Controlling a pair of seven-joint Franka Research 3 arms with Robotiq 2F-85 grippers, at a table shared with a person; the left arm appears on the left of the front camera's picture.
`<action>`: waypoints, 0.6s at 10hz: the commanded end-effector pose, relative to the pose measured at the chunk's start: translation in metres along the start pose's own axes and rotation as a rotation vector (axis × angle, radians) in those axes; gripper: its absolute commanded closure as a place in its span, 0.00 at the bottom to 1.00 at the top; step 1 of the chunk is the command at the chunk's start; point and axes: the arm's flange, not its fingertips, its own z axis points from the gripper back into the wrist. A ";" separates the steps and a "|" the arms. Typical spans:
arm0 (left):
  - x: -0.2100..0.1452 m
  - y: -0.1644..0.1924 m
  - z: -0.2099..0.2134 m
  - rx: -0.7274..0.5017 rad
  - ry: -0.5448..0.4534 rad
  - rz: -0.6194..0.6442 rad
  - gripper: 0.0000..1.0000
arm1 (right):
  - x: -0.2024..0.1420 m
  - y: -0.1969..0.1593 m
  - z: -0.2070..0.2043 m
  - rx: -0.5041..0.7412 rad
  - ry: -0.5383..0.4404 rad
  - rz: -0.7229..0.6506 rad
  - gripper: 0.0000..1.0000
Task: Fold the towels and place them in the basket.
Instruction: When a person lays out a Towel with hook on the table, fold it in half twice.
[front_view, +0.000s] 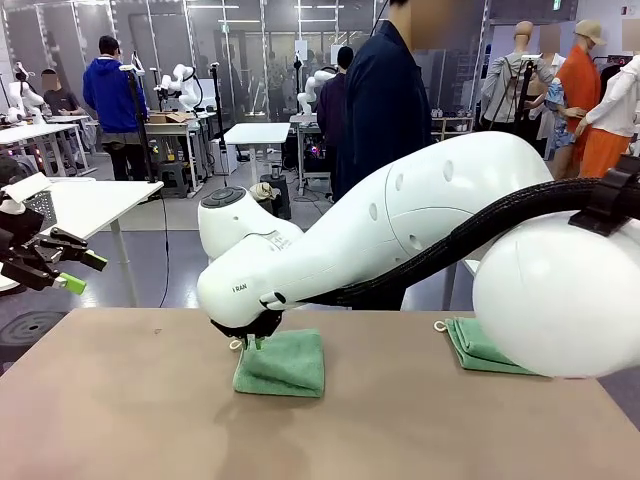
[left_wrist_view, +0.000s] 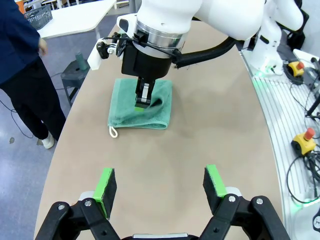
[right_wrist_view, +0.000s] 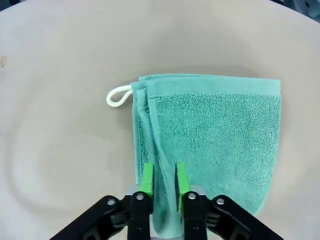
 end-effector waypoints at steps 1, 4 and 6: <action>0.001 -0.002 0.000 0.003 -0.005 -0.001 0.11 | 0.003 -0.001 -0.001 0.021 -0.023 -0.002 0.58; 0.001 -0.002 0.000 0.003 -0.005 -0.001 0.11 | 0.001 -0.012 0.010 0.050 -0.024 -0.005 0.39; 0.001 -0.002 0.000 0.003 -0.005 -0.001 0.11 | -0.005 -0.054 0.044 0.152 0.002 0.034 0.39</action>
